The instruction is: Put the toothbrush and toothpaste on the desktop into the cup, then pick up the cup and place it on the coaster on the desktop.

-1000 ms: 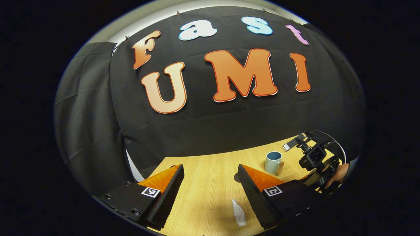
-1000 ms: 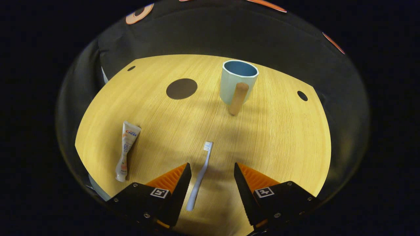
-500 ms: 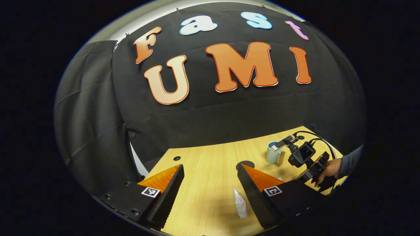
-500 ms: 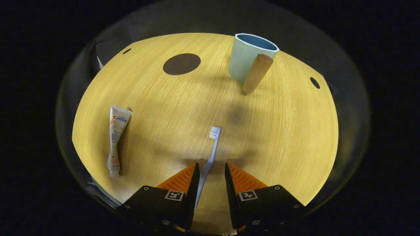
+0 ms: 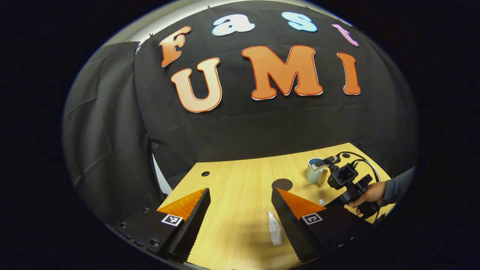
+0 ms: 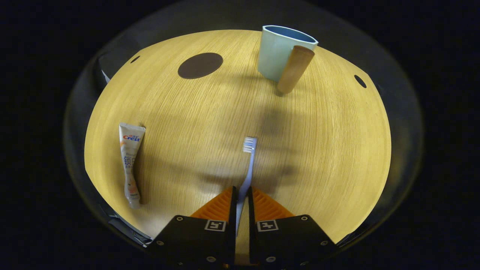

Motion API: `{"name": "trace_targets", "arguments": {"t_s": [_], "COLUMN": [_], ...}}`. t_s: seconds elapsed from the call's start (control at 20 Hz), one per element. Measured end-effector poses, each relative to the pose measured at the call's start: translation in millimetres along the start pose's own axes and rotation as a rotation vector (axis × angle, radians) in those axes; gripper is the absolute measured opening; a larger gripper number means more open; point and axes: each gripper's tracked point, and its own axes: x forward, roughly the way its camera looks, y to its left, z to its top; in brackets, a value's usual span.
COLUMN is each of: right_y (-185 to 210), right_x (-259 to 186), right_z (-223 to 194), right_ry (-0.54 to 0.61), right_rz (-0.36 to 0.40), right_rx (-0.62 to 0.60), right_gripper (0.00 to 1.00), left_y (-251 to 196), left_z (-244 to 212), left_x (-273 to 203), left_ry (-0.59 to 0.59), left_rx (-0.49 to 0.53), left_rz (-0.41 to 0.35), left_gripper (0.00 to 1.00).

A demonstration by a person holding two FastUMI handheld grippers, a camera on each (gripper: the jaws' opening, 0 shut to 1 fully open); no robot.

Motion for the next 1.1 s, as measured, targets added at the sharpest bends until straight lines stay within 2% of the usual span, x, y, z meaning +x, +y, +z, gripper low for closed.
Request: {"name": "trace_targets", "arguments": {"t_s": [0.05,0.2,0.3,0.4,0.75,0.95,1.1], "right_y": [0,-3,0,1,-10,-18,-21], "right_x": [0,-1,-3,-10,-46,-67,-84], "right_z": [0,1,-1,1,16,17,23], "right_ry": [-0.007,-0.024,-0.026,-0.037,-0.156,-0.205,-0.257], "right_rz": [0.005,0.044,0.095,0.147,0.268,0.268,0.283], "right_rx": [0.0,-0.003,0.038,0.089,0.104,0.049,0.052], "right_gripper": [0.13,0.07,0.08,0.05,0.04,0.04,0.05], "left_y": [-2,-7,-9,-14,-36,-47,-56], "left_z": [-2,-6,-8,-5,-19,-32,-47], "left_x": [-1,3,6,8,23,35,50], "left_ry": [0.008,0.027,0.039,0.048,0.106,0.174,0.236], "left_rx": [-0.02,-0.043,-0.038,-0.037,-0.063,-0.065,-0.066], "left_rz": [-0.009,-0.018,-0.019,-0.02,-0.025,-0.032,-0.076], "left_gripper": [0.99,0.99,0.99,0.99,0.99,0.99,0.99]}}
